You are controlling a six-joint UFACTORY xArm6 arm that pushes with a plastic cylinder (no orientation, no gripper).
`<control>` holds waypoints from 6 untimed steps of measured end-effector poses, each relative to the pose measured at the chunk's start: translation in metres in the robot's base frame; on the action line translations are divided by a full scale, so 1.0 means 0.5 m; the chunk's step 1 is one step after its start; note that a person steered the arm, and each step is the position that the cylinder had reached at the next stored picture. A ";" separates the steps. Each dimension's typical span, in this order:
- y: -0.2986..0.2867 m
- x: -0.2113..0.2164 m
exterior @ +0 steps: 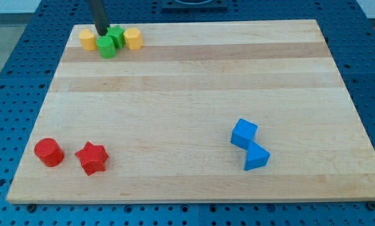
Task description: Place the green circle at the top of the blue cube
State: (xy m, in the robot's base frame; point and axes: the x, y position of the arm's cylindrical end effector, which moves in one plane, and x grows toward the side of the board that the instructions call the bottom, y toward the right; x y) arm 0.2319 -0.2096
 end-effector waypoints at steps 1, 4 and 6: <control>0.011 0.071; 0.062 0.156; 0.090 0.246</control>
State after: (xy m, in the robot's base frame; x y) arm 0.3549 -0.1644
